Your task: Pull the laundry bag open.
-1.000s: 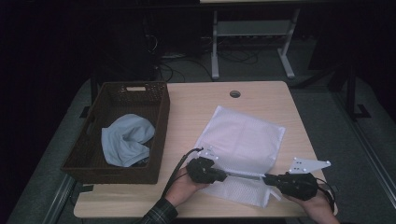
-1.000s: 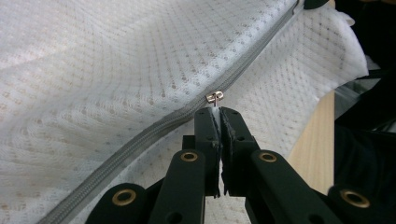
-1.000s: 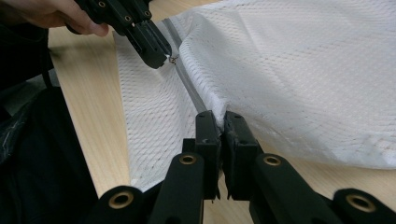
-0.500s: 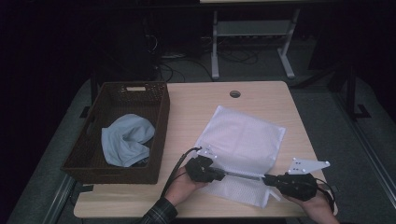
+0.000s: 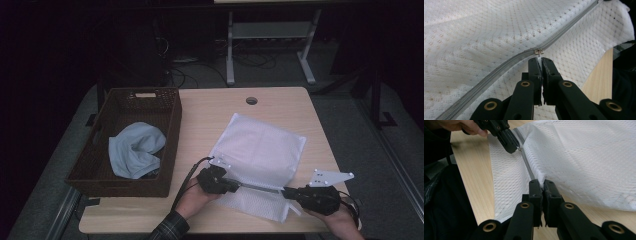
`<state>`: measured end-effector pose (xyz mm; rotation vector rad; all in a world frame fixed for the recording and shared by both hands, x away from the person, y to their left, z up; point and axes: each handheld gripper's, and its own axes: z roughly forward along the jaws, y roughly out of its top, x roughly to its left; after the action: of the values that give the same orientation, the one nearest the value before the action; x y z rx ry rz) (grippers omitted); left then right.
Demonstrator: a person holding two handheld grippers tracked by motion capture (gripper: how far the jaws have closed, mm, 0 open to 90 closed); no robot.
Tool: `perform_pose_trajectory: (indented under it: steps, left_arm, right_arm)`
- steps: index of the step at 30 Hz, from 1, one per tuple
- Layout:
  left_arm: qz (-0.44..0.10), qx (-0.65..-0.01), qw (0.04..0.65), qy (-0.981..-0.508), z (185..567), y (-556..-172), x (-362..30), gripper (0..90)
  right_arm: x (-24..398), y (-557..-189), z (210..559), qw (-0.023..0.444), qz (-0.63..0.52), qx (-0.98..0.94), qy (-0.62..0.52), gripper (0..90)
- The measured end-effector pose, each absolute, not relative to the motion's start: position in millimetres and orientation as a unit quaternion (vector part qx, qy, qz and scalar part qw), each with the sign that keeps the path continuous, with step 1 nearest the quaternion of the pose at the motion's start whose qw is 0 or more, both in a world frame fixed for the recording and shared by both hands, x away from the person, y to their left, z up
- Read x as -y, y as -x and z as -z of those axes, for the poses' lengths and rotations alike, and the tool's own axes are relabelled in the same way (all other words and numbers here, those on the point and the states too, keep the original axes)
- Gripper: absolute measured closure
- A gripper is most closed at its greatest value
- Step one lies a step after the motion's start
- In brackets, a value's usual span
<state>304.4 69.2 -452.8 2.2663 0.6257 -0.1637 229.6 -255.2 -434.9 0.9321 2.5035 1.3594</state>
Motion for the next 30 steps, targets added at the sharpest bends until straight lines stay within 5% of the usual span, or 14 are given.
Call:
perform_pose_trajectory:
  steps: [30]
  left_arm:
    - [0.059, -0.28, 0.379, -0.88, 454.4, -317.9, -92.0, 87.0]
  right_arm:
    - [265.1, -233.7, 438.2, 0.097, -0.427, -0.84, -0.321, 85.8]
